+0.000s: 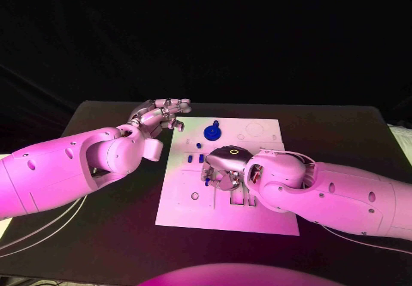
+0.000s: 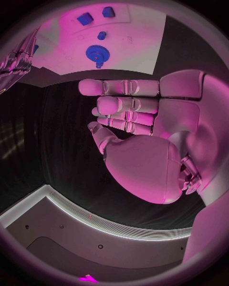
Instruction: Assemble the parts on the task board
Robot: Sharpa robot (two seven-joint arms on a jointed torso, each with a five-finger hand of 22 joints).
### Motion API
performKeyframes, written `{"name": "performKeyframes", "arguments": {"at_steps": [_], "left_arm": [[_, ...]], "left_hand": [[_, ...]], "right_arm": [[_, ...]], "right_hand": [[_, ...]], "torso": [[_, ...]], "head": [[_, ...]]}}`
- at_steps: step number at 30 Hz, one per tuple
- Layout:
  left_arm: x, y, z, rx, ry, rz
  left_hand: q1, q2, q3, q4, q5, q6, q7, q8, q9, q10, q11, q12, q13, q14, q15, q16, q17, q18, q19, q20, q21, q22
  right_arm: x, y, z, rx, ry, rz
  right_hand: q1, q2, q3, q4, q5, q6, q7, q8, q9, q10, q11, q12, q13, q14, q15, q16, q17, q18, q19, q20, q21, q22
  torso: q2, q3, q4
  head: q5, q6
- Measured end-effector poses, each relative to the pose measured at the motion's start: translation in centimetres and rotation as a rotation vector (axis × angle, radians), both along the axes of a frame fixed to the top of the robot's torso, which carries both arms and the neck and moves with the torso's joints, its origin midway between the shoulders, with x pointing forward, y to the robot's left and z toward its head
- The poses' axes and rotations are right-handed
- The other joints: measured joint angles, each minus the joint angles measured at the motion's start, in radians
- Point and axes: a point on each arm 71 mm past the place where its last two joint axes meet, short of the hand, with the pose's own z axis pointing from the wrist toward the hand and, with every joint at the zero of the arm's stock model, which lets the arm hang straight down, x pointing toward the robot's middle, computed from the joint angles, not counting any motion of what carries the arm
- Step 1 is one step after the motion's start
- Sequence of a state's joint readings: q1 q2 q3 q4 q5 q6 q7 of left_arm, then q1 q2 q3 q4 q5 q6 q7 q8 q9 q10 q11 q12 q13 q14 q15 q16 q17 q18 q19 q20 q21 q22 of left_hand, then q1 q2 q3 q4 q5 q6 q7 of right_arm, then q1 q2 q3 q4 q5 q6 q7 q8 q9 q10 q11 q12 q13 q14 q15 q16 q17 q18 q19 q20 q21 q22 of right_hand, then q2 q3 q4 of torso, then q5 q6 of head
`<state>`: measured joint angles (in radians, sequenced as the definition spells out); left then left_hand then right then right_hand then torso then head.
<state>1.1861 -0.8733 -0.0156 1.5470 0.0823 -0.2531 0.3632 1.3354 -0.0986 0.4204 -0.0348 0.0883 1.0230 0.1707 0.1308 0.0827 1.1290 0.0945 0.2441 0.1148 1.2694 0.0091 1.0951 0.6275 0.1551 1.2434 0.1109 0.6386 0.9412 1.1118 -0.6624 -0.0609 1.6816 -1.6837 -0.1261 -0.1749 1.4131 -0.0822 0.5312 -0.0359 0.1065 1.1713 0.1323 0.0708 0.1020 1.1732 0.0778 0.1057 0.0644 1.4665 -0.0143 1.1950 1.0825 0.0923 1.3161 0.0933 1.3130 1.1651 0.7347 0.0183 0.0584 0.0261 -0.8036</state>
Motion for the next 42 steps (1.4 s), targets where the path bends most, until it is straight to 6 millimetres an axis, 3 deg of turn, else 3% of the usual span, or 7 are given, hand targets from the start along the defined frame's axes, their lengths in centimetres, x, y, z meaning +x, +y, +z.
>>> {"name": "performKeyframes", "arguments": {"at_steps": [10,14,16,25,34,36,42], "left_arm": [[0.0,0.0,0.0,0.000,0.001,-0.002],[0.0,0.0,0.0,0.000,0.002,-0.002],[0.0,0.0,0.0,0.000,0.002,-0.002],[0.0,0.1,0.0,0.002,0.006,-0.002],[0.0,0.2,-0.1,0.004,0.010,-0.003],[0.0,0.2,-0.1,0.005,0.011,-0.003],[0.0,0.3,-0.1,0.006,0.013,-0.003]], "left_hand": [[0.000,0.000,-0.003,-0.003,0.000,0.000,0.000,0.000,-0.001,0.000,0.000,0.000,0.000,0.000,0.000,0.000,-0.001,0.000,0.000,0.000,-0.004,-0.001],[0.000,0.000,-0.004,-0.001,0.000,0.000,0.000,0.000,-0.001,-0.002,0.002,0.000,0.000,0.000,0.000,0.000,-0.002,0.000,0.000,0.000,-0.006,-0.003],[0.000,0.000,-0.006,0.001,0.000,-0.007,0.000,0.000,-0.002,-0.009,0.002,0.000,0.000,-0.004,0.004,0.000,-0.004,0.000,0.000,0.000,-0.011,-0.005],[0.000,0.000,-0.012,0.001,0.000,-0.011,0.004,0.000,-0.004,-0.013,0.005,0.000,0.000,-0.004,0.004,0.000,-0.008,0.000,-0.002,0.002,-0.018,-0.013],[0.000,0.000,-0.012,0.001,0.000,-0.011,0.004,0.000,-0.005,-0.017,0.002,0.000,0.000,-0.004,0.004,0.000,-0.010,0.001,-0.004,0.004,-0.024,-0.015],[0.000,0.000,-0.012,0.001,0.000,-0.014,0.007,0.000,-0.005,-0.020,0.005,0.004,0.000,-0.007,0.007,0.000,-0.012,0.011,-0.004,0.004,-0.028,-0.017],[0.000,0.000,-0.012,0.001,0.000,-0.014,0.007,0.000,-0.004,-0.020,0.005,0.004,0.000,-0.007,0.007,0.000,-0.012,0.011,-0.004,0.004,-0.028,-0.017]], "right_arm": [[-0.1,0.5,-0.1,-0.016,-0.007,0.007],[-0.2,0.7,-0.4,-0.025,-0.004,0.007],[-0.1,0.6,-0.3,-0.026,-0.006,0.005],[-0.5,0.2,-0.4,-0.026,-0.006,-0.002],[-1.0,-1.3,-0.3,-0.018,-0.008,-0.025],[-1.1,-2.0,-0.1,-0.012,-0.011,-0.035],[-1.1,-3.7,1.7,0.018,-0.043,-0.066]], "right_hand": [[-0.008,-0.008,0.000,0.000,0.000,-0.012,0.012,-0.002,-0.001,-0.001,0.001,-0.005,0.001,0.000,0.008,0.000,-0.004,0.000,-0.004,0.004,0.000,-0.006],[-0.031,-0.017,-0.010,0.007,0.008,-0.044,0.033,-0.002,-0.006,-0.097,0.027,-0.040,-0.002,0.000,0.030,-0.040,-0.056,0.000,-0.051,0.022,-0.044,-0.071],[-0.036,-0.022,-0.019,0.002,0.008,-0.071,0.037,-0.007,-0.015,-0.144,0.032,-0.039,0.000,-0.002,0.034,-0.060,-0.079,0.016,-0.080,0.028,-0.072,-0.109],[-0.038,-0.024,-0.043,-0.007,0.008,-0.118,0.039,-0.007,-0.031,-0.215,0.054,-0.035,-0.003,-0.012,0.045,-0.124,-0.156,0.031,-0.129,0.039,-0.132,-0.190],[-0.038,-0.025,-0.050,-0.008,0.008,-0.118,0.039,-0.008,-0.031,-0.198,0.043,-0.006,0.007,-0.016,0.041,-0.137,-0.170,0.031,-0.129,0.039,-0.132,-0.190],[-0.038,-0.025,-0.053,-0.011,0.008,-0.118,0.039,-0.008,-0.031,-0.193,0.042,0.002,0.005,-0.016,0.041,-0.138,-0.172,0.031,-0.129,0.039,-0.132,-0.188],[-0.042,-0.029,-0.060,-0.012,0.012,-0.145,0.029,-0.008,-0.036,-0.188,0.040,0.008,0.000,-0.016,0.041,-0.153,-0.186,0.031,-0.125,0.035,-0.140,-0.194]], "torso": [[0.000,-0.0005,0.0000],[0.000,-0.0005,0.0000],[0.000,-0.0006,0.0000],[0.000,-0.0002,0.0004],[-0.001,0.0000,-0.0012],[-0.001,0.0000,-0.0012],[-0.001,0.0000,-0.0023]], "head": [[0.001,0.000],[0.001,0.000],[0.000,0.000],[0.001,0.000],[0.000,0.004],[-0.001,0.006],[-0.006,0.012]]}}
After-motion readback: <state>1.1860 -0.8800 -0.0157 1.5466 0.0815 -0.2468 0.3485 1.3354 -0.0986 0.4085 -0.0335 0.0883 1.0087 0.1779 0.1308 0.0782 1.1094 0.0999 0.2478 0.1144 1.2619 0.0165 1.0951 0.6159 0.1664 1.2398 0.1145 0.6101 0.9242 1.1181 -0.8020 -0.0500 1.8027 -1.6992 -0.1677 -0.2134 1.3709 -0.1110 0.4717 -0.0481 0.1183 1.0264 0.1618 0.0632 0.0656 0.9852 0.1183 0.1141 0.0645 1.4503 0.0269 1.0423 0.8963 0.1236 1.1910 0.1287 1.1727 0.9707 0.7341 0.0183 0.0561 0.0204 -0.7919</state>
